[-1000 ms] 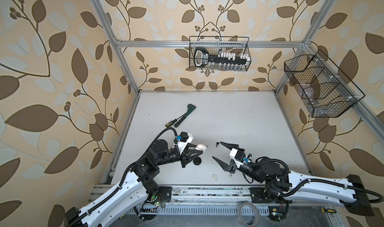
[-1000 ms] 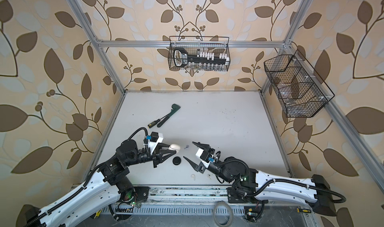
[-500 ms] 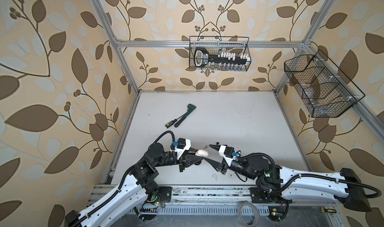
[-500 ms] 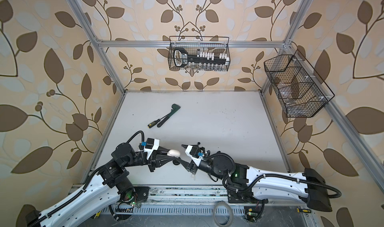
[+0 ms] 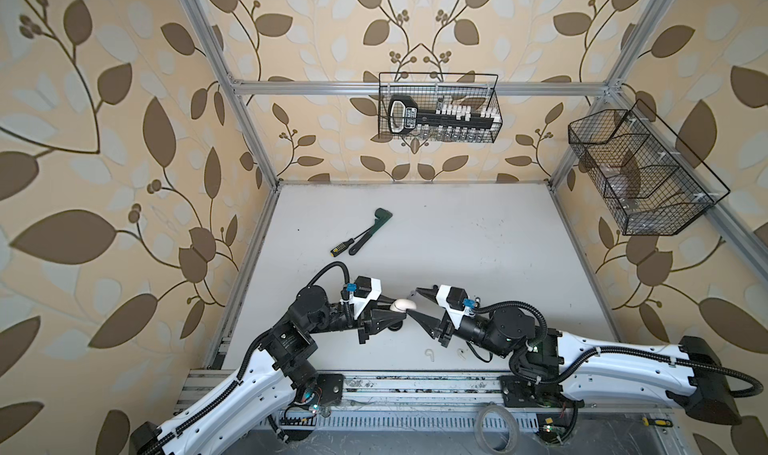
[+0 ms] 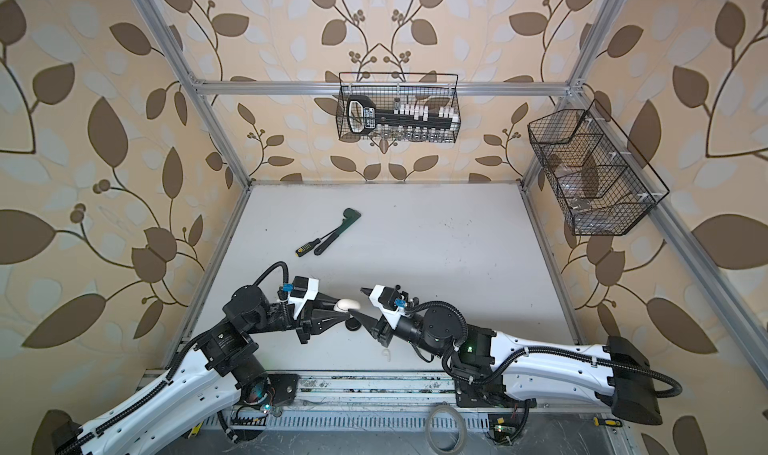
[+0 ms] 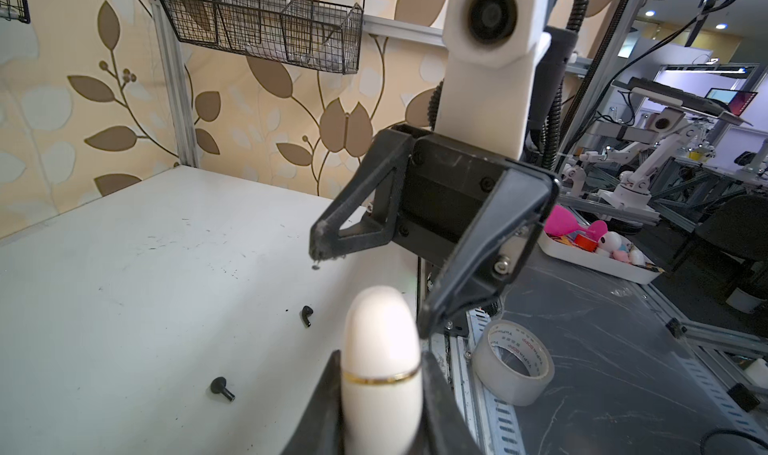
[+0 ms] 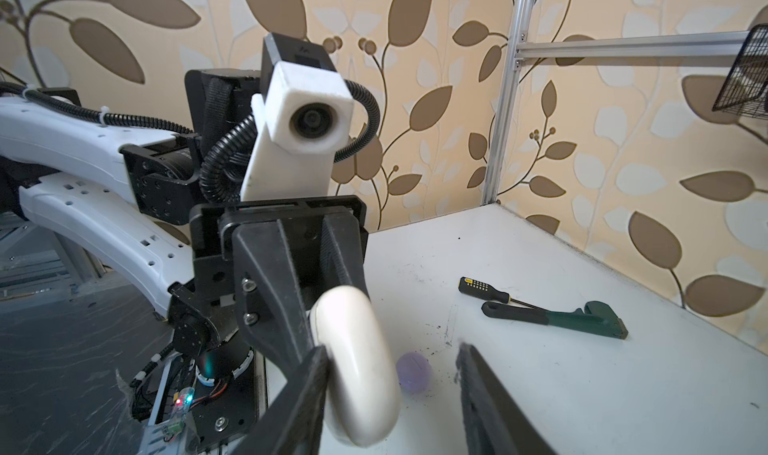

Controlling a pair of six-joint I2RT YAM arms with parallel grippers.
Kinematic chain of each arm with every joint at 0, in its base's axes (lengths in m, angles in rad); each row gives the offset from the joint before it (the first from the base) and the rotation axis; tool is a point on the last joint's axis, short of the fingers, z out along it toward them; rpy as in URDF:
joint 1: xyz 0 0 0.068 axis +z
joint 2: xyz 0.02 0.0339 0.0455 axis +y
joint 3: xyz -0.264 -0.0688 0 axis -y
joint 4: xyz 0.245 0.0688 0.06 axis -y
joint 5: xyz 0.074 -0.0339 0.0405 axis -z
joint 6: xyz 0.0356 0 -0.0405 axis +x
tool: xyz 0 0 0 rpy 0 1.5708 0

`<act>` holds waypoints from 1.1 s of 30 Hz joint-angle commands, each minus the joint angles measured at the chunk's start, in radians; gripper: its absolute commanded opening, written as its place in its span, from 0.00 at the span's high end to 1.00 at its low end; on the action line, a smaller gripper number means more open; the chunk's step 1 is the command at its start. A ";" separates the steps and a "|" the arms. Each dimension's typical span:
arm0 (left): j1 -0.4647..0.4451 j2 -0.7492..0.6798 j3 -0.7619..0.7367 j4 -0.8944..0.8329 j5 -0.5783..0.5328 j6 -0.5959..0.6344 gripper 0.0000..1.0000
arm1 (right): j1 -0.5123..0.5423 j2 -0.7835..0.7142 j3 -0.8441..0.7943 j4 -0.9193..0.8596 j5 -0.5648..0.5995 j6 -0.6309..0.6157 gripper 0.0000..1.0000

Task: Insert the wireless bluetooth earbuds into the charging case
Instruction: 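Push the case lid open with the right gripper while the left holds it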

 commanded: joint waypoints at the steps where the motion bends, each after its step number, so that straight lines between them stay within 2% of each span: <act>1: -0.006 -0.032 0.010 0.063 0.092 0.020 1.00 | -0.039 -0.009 0.026 -0.024 0.084 0.032 0.50; 8: -0.007 -0.045 0.003 0.064 0.082 0.026 1.00 | -0.043 -0.027 0.037 -0.047 0.084 0.061 0.50; 12: -0.007 -0.077 -0.011 0.064 0.041 0.040 1.00 | -0.043 -0.039 0.072 -0.123 0.143 0.141 0.48; 17: -0.007 -0.158 -0.066 0.102 0.013 0.068 1.00 | -0.046 -0.083 0.147 -0.347 0.295 0.343 0.48; 22: -0.007 -0.239 -0.123 0.118 -0.080 0.066 1.00 | -0.052 -0.152 0.222 -0.658 0.370 0.533 0.49; 23: -0.007 -0.249 -0.135 0.122 -0.091 0.066 1.00 | -0.056 -0.168 0.237 -0.734 0.366 0.587 0.47; 27: -0.007 -0.264 -0.147 0.115 -0.115 0.066 1.00 | -0.053 -0.219 0.235 -0.880 0.281 0.655 0.46; 30: -0.007 -0.258 -0.144 0.104 -0.104 0.058 1.00 | -0.026 -0.212 0.213 -1.009 0.299 0.762 0.45; 33: -0.007 -0.254 -0.157 0.099 -0.099 0.046 1.00 | 0.025 -0.177 0.164 -1.056 0.297 0.849 0.45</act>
